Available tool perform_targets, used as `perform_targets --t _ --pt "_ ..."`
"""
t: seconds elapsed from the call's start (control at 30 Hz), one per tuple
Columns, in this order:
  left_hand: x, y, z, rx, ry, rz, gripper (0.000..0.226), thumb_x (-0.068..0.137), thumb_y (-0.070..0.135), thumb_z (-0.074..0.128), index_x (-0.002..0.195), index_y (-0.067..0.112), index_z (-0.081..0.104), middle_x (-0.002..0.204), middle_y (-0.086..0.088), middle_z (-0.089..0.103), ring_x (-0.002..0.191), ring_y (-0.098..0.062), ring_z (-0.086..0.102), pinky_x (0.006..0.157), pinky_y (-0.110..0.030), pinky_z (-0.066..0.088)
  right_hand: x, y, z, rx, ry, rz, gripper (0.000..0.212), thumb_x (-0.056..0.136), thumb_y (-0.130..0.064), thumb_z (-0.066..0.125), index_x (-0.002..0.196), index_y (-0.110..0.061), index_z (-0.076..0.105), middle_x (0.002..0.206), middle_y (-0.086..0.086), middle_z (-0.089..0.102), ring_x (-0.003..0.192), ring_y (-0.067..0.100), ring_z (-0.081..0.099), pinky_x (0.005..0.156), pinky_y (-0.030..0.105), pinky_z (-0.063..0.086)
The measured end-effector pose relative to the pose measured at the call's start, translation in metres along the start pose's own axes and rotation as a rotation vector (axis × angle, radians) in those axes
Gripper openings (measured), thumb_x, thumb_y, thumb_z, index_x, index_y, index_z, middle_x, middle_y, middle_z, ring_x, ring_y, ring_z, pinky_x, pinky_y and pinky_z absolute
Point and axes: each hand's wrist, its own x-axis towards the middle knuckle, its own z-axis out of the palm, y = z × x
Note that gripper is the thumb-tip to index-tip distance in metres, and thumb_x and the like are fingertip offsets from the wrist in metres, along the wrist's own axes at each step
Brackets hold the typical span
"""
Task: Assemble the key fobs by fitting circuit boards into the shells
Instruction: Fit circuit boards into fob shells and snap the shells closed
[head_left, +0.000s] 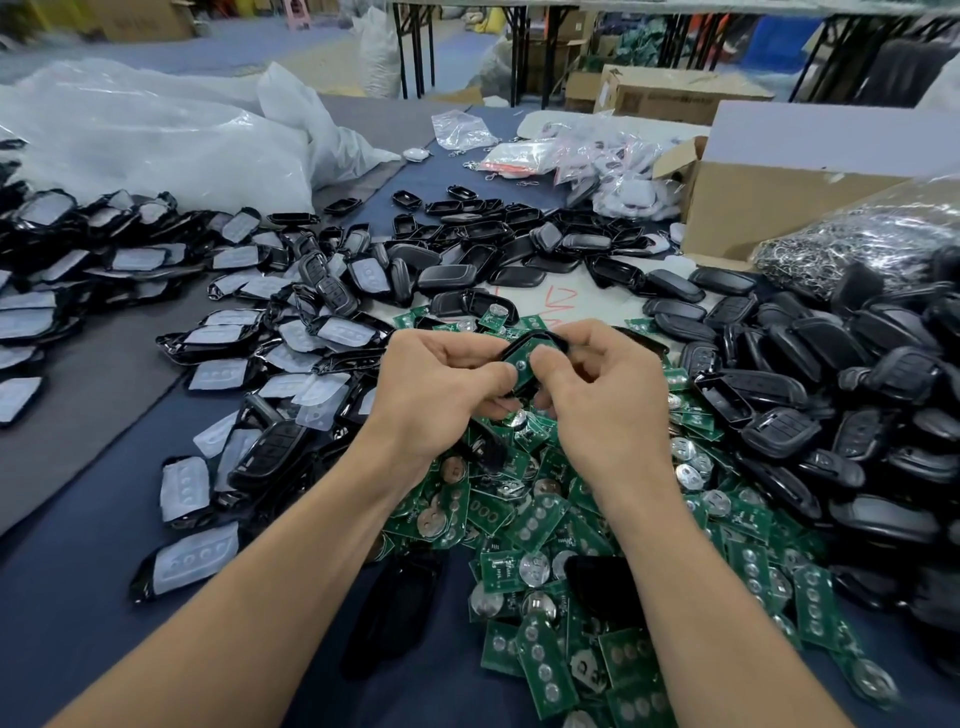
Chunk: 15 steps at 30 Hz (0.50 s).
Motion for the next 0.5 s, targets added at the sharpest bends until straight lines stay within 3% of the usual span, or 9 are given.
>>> perform_targets --t 0.17,0.3,0.4,0.47,0.5 --pt "-0.0006 0.0012 -0.0002 0.078 -0.118 0.020 0.030 0.086 0.001 0.082 0.089 0.031 0.082 0.080 -0.003 0.081 0.068 -0.020 0.078 0.064 -0.025 0.062 0.0033 0.0011 -0.0064 0.206 -0.041 0.082 0.023 0.089 -0.008 0.074 0.077 -0.028 0.076 0.063 0.006 0.071 0.051 0.019 0.063 0.052 0.033 0.051" --pt "0.0012 -0.0001 -0.0001 0.086 -0.085 -0.019 0.037 0.083 -0.005 0.081 0.080 0.032 0.082 0.073 -0.006 0.079 0.061 -0.019 0.075 0.059 -0.023 0.060 0.0034 0.0004 -0.0044 0.217 -0.053 0.066 0.031 0.085 -0.008 0.076 0.076 -0.037 0.075 0.062 0.004 0.071 0.050 0.015 0.063 0.051 0.026 0.048" --pt "0.0010 -0.0011 -0.0003 0.045 -0.049 -0.015 0.038 0.080 -0.009 0.081 0.080 0.028 0.082 0.073 -0.007 0.079 0.057 -0.018 0.074 0.057 -0.023 0.059 0.0012 -0.0002 -0.0016 0.171 -0.080 0.031 0.006 0.080 -0.020 0.074 0.082 -0.026 0.072 0.067 0.006 0.070 0.055 0.023 0.063 0.056 0.040 0.052" --pt "0.0003 -0.0012 0.0000 0.063 -0.043 0.002 0.034 0.082 -0.006 0.081 0.085 0.027 0.082 0.075 -0.003 0.080 0.060 -0.016 0.074 0.059 -0.023 0.060 0.0001 -0.0003 -0.0013 0.139 -0.104 0.006 0.006 0.079 -0.021 0.073 0.084 -0.021 0.071 0.073 0.011 0.071 0.065 0.036 0.060 0.063 0.050 0.053" --pt "0.0005 -0.0016 0.0002 0.111 -0.050 0.019 0.031 0.083 -0.003 0.081 0.089 0.028 0.082 0.076 0.001 0.080 0.063 -0.015 0.075 0.061 -0.023 0.060 -0.0001 0.0001 -0.0015 0.138 -0.104 0.008 0.006 0.079 -0.019 0.074 0.084 -0.021 0.071 0.074 0.011 0.070 0.064 0.034 0.057 0.062 0.049 0.052"
